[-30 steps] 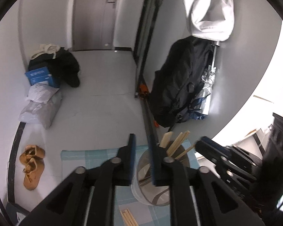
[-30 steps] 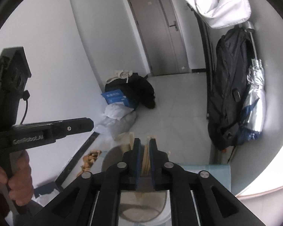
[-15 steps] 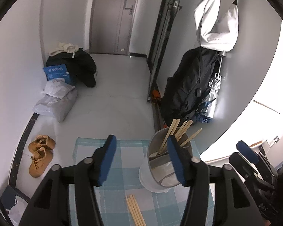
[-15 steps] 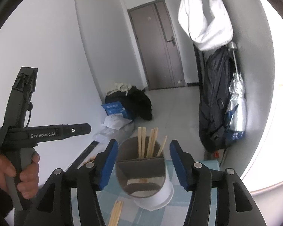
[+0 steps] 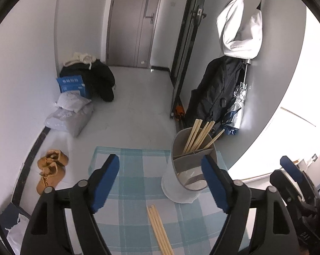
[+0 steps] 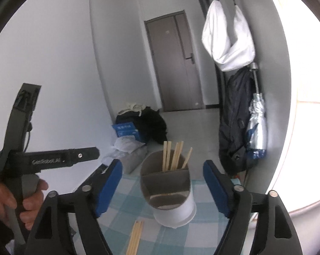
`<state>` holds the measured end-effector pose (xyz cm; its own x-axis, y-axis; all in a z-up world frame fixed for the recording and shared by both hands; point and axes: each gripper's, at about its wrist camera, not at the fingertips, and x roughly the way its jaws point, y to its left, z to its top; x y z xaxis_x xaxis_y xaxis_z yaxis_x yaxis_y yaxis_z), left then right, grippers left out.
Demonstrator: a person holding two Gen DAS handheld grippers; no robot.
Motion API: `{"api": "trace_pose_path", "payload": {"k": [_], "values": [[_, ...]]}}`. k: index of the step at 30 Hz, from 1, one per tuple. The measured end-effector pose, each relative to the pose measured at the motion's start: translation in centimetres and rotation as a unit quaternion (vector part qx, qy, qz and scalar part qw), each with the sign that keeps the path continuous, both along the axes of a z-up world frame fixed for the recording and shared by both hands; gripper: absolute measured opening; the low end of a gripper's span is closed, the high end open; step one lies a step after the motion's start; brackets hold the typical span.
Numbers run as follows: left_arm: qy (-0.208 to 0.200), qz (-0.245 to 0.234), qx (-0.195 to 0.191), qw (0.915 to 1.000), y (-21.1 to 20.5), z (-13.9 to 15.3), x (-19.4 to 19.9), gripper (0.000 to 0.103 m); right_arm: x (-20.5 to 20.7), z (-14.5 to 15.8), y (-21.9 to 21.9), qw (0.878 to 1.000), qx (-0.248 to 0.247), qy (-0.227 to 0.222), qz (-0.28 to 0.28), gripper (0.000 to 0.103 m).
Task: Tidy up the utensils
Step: 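Move the open right gripper back down to the chopstick pile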
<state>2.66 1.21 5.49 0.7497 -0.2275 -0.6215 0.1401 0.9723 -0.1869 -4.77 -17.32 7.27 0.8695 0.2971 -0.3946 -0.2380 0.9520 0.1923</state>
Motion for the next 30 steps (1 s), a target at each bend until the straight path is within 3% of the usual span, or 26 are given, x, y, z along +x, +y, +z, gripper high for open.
{"api": "trace_pose_path", "payload": {"k": [5,12,21,30], "values": [[-0.027,0.016,0.002,0.9995,0.6,-0.5,-1.3,0.087,-0.9,-0.9,0.5,1.0,-0.015,0.003,-0.007,0.085],[-0.037,0.031,-0.004,0.9988,1.5,-2.1,-2.4,0.09,-1.5,-3.0,1.1,0.999,-0.026,0.02,-0.022,0.089],[-0.002,0.056,-0.019,0.9983,2.6,-6.2,-2.2,0.089,-2.0,-6.4,2.2,0.996,-0.046,0.072,-0.019,0.089],[0.013,0.071,-0.004,0.9974,3.6,-9.3,-2.4,0.089,-1.8,-9.6,3.2,0.99,-0.056,0.128,0.003,0.089]]}}
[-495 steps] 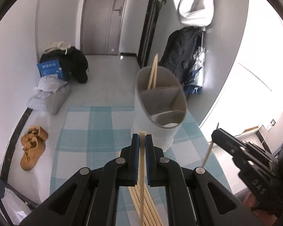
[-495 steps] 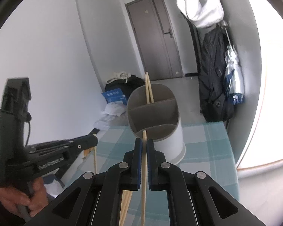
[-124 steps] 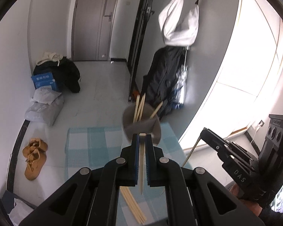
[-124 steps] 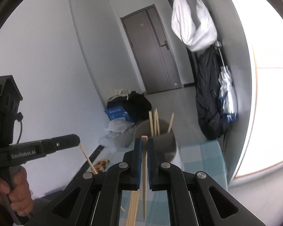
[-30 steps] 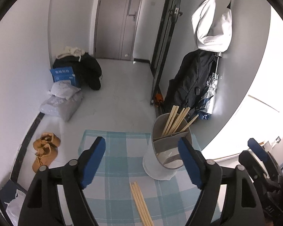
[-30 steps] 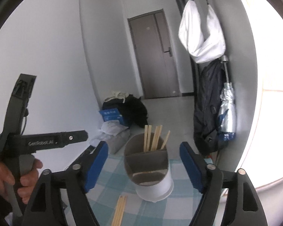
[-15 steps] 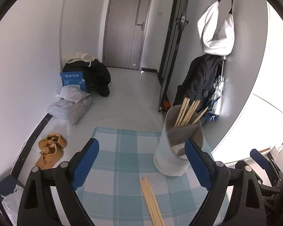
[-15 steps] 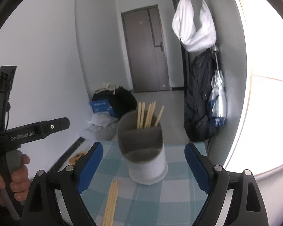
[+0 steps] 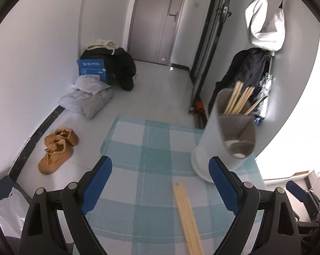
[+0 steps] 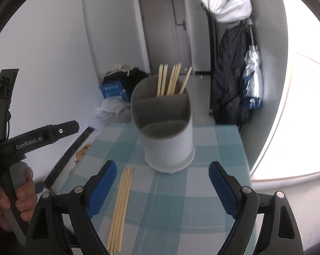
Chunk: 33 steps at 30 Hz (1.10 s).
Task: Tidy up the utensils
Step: 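Move the open right gripper back down to the chopstick pile, then close the right gripper on another wooden chopstick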
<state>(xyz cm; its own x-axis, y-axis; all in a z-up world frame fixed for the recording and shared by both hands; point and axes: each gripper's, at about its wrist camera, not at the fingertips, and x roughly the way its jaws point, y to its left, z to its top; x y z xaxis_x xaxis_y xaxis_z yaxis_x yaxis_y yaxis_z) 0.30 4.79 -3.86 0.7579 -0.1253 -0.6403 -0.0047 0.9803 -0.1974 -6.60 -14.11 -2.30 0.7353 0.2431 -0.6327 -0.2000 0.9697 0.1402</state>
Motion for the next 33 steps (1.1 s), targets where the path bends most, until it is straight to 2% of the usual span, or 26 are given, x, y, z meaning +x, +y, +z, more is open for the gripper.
{"api": "trace_pose_path", "payload": {"k": [3,8,12,14,22,25,27,33], "values": [[0.006,0.006,0.016,0.9998,0.4,-1.1,0.0,0.089,0.3,-1.4,0.8,1.0,-0.006,0.025,0.013,0.089],[0.013,0.028,-0.015,0.9994,2.2,-1.5,0.3,0.089,1.3,-3.8,2.5,0.996,-0.026,0.071,0.04,0.088],[0.023,0.041,-0.021,0.9987,3.1,-1.7,0.8,0.089,2.3,-5.9,3.7,0.992,-0.022,0.112,0.052,0.082],[0.033,0.044,-0.031,0.998,3.5,-2.0,1.1,0.089,2.8,-6.7,4.3,0.99,-0.03,0.126,0.053,0.074],[0.078,0.044,-0.061,0.9941,4.4,-2.9,1.5,0.089,4.2,-9.6,6.3,0.983,-0.042,0.165,0.065,0.062],[0.081,0.044,-0.061,0.9939,4.4,-2.7,1.5,0.089,4.3,-10.3,6.8,0.98,-0.049,0.18,0.073,0.051],[0.08,0.044,-0.066,0.9936,4.5,-2.6,1.6,0.089,4.0,-10.2,7.1,0.98,-0.058,0.171,0.079,0.049],[0.086,0.053,-0.074,0.9921,5.0,-2.8,1.8,0.089,3.5,-10.1,8.4,0.975,-0.102,0.176,0.09,0.033]]}}
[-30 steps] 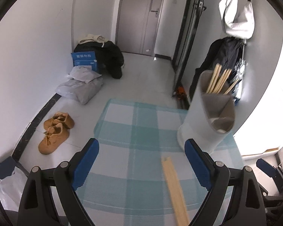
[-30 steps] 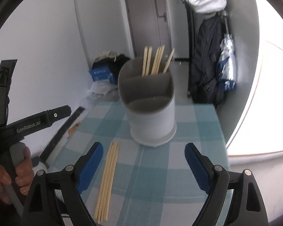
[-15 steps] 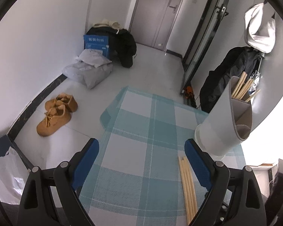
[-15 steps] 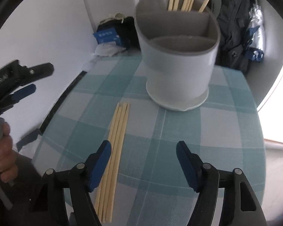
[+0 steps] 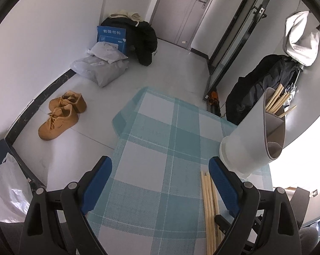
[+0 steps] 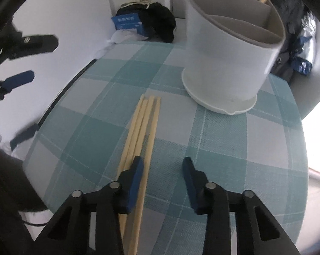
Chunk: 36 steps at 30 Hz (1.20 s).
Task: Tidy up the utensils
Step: 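Close the right gripper on another wooden chopstick, then lift the chopstick with the right gripper while the left gripper moves down to the pile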
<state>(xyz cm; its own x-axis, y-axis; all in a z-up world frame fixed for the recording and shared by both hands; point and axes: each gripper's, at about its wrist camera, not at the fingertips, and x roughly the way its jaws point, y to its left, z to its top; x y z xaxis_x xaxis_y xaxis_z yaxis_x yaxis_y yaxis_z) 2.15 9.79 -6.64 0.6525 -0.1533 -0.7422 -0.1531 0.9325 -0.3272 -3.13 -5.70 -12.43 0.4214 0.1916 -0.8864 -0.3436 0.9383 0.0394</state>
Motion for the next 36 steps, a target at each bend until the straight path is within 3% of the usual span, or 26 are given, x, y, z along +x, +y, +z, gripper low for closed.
{"api": "trace_pose_path", "payload": {"k": [2,9,13,22,24,26,28,33,36], "values": [[0.003,0.003,-0.002,1.0,0.2,-0.1,0.0,0.089,-0.1,0.0,0.5,1.0,-0.015,0.001,0.006,0.026],[0.012,0.018,-0.004,0.9998,1.1,-0.4,0.3,0.089,1.1,0.5,1.7,1.0,-0.019,0.011,0.019,0.024],[0.02,0.025,-0.01,0.9994,1.5,-0.7,0.3,0.089,1.7,0.1,0.8,0.999,-0.018,0.029,0.034,0.006],[0.033,0.033,-0.026,0.9986,1.4,-1.2,0.8,0.089,0.4,0.3,-0.2,0.997,-0.028,0.053,0.048,0.006],[0.035,0.035,-0.025,0.9985,1.5,-1.2,0.9,0.089,1.0,0.2,0.1,0.997,-0.034,0.044,0.045,0.01],[0.04,0.035,-0.029,0.9981,1.7,-1.3,1.0,0.089,1.9,0.1,0.5,0.998,-0.033,0.04,0.038,0.022],[0.051,0.031,-0.035,0.9976,2.0,-1.7,1.1,0.089,2.8,0.0,0.9,0.998,-0.028,0.033,0.039,0.025],[0.08,0.038,-0.042,0.9951,2.6,-3.0,1.5,0.089,4.8,-0.2,1.9,0.999,-0.017,0.016,0.045,0.024],[0.089,0.044,-0.037,0.9944,2.7,-3.4,1.6,0.089,5.1,-0.3,1.5,0.999,0.001,0.0,0.038,0.011]]}}
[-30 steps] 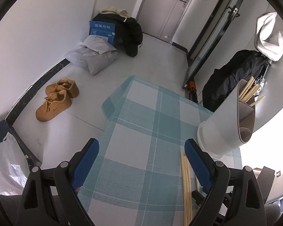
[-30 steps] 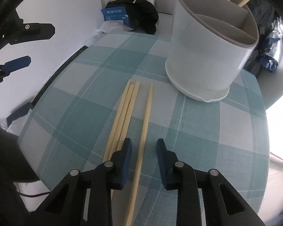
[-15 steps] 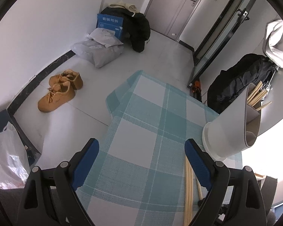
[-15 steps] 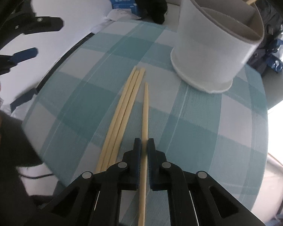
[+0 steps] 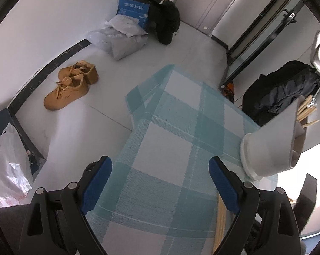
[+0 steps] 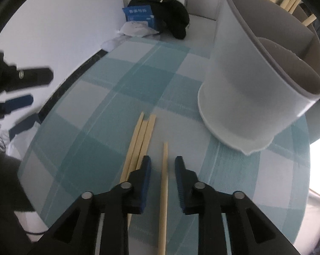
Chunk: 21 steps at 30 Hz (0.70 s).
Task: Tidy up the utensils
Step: 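Lift the chopstick with the right gripper while the left gripper moves down to the pile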
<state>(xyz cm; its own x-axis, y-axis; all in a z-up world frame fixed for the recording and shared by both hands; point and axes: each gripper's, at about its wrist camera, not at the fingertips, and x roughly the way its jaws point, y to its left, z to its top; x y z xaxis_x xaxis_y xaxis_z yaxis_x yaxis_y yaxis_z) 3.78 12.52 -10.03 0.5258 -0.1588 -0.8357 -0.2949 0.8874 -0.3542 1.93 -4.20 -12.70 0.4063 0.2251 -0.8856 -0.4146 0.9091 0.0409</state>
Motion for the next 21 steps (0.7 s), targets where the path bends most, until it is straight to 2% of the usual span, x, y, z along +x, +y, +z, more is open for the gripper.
{"api": "trace_pose_path", "payload": {"k": [2,6,8,10,17,20,21], "values": [[0.005,-0.004,0.006,1.0,-0.2,-0.2,0.1,0.089,-0.7,0.4,-0.5,1.0,0.01,-0.006,-0.001,0.005],[0.011,-0.039,0.005,0.9992,-1.5,-0.7,0.4,0.089,-0.9,1.5,-2.1,0.997,0.066,-0.001,-0.03,0.005],[0.012,-0.065,0.0,0.9978,-2.4,-0.9,0.6,0.089,-0.9,2.5,-2.9,0.995,0.087,-0.011,-0.039,0.005],[0.015,-0.086,0.012,0.9961,-3.6,-1.0,0.6,0.089,-1.0,3.5,-4.0,0.993,0.104,-0.026,-0.055,0.005],[0.03,-0.144,0.062,0.9871,-7.3,-1.6,0.1,0.089,-2.2,6.6,-9.7,0.972,0.188,-0.054,-0.128,0.005],[0.03,-0.15,0.085,0.9845,-8.5,-1.6,-0.2,0.089,-2.3,7.1,-11.5,0.961,0.217,-0.071,-0.159,0.005],[0.032,-0.149,0.09,0.9843,-8.5,-1.7,-0.3,0.089,-2.4,7.3,-11.9,0.96,0.213,-0.075,-0.166,0.005]]}}
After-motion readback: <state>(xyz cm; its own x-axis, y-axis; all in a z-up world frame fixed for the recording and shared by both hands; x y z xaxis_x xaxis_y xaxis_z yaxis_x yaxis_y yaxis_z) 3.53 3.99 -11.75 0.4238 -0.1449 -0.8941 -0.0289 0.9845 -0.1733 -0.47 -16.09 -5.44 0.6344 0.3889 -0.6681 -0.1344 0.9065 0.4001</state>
